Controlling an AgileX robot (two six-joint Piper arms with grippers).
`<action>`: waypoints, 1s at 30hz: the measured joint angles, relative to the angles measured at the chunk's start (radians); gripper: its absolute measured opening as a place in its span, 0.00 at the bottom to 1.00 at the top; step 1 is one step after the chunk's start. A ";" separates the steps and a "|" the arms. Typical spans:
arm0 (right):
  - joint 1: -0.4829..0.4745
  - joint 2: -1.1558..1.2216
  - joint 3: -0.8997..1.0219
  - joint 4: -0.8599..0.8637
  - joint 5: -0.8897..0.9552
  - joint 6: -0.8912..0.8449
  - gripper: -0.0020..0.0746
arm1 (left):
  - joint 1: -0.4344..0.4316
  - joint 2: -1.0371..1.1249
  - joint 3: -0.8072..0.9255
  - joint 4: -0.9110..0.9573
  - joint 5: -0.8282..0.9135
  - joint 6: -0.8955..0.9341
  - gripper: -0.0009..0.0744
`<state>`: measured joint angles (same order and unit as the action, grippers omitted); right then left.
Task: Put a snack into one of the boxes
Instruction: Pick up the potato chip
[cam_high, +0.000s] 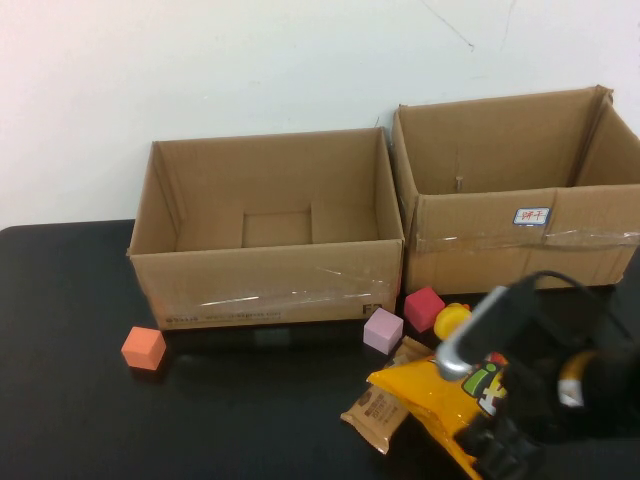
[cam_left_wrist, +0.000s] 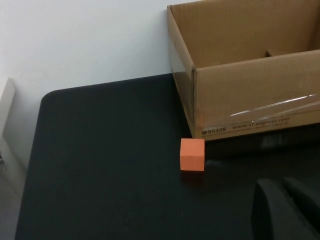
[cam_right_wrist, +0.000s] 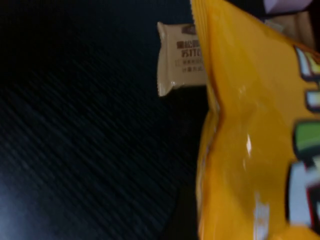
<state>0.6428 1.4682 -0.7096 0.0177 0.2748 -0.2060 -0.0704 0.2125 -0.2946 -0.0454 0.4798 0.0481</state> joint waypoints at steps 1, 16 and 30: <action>0.002 0.036 -0.028 -0.004 0.011 0.003 0.82 | 0.000 0.000 0.000 0.000 0.000 0.000 0.01; 0.002 0.333 -0.221 -0.300 0.056 0.109 0.86 | 0.000 0.000 0.032 0.003 -0.048 0.000 0.01; 0.002 0.405 -0.229 -0.424 0.041 0.184 0.61 | 0.000 0.000 0.032 0.003 -0.060 0.000 0.01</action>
<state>0.6451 1.8732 -0.9386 -0.4062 0.3156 -0.0220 -0.0704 0.2125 -0.2630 -0.0420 0.4201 0.0481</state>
